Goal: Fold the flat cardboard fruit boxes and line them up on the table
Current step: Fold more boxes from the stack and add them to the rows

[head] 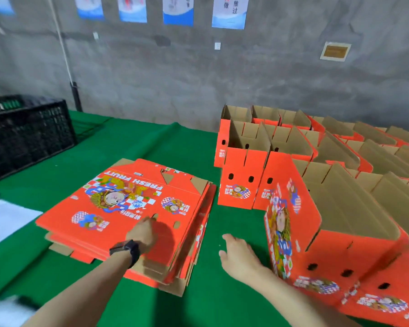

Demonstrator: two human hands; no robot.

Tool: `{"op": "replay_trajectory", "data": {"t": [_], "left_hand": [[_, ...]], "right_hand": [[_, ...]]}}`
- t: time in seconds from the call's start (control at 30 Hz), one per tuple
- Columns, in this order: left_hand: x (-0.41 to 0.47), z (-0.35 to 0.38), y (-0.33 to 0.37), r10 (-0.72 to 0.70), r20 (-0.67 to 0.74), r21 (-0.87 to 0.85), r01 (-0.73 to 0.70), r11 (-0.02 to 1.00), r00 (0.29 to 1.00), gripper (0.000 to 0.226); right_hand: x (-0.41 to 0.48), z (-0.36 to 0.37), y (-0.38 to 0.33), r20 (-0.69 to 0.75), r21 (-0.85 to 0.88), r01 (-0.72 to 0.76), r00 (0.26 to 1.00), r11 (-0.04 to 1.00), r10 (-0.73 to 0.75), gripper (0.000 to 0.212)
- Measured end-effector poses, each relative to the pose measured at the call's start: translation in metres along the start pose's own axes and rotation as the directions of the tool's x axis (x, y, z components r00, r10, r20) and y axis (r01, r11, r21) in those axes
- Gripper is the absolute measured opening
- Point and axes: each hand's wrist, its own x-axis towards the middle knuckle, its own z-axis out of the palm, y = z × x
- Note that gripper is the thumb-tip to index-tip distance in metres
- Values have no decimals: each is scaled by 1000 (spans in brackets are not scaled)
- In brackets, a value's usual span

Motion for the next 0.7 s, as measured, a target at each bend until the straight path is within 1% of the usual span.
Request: {"op": "replay_trajectory", "data": {"t": [0.03,0.13,0.2,0.23,0.3,0.33,0.37,0.43,0.47,0.5,0.53,0.6,0.63,0.7], "left_hand": [[5,1,-14,5,16,75,-6,997,1000,39],[9,7,-37,-13,96,208,-7,978,995,70],[9,10,-42,22,111,250,-50,967,994,79],[10,9,-45,53,97,252,-76,965,994,79],[7,6,-50,135,70,250,-148,957,988,71],[4,4,-52,182,62,238,-191,952,981,64],[1,2,-55,229,57,219,-236,947,972,55],[-5,-2,-59,302,53,206,-306,929,952,43],[-6,-4,-61,321,33,195,-321,927,947,38],[-6,-4,-64,320,-5,167,-314,935,948,34],[-7,-5,-66,303,-52,125,-295,947,952,30],[-8,-6,-66,267,-151,59,-260,964,952,28],[-7,-6,-66,258,-200,43,-255,966,945,28],[-6,-9,-65,243,-295,-11,-257,966,924,27]], "right_hand": [[11,10,-9,36,42,-31,999,999,29,49],[45,32,-32,86,127,-85,993,988,75,32],[68,45,-43,98,190,-111,991,976,94,28],[80,50,-48,110,236,-136,988,962,113,30],[100,59,-54,143,360,-217,974,908,176,45],[108,63,-57,165,437,-274,961,856,223,52],[116,67,-60,186,526,-333,943,783,276,55],[130,71,-67,181,680,-397,905,617,384,50],[134,72,-72,157,731,-404,884,550,441,48],[136,73,-76,118,761,-396,863,514,491,46],[137,75,-80,74,776,-382,845,501,530,46],[135,76,-87,-11,794,-344,816,501,577,49],[133,74,-91,-54,815,-306,806,493,590,47],[129,68,-96,-119,879,-183,809,439,576,34]]}}
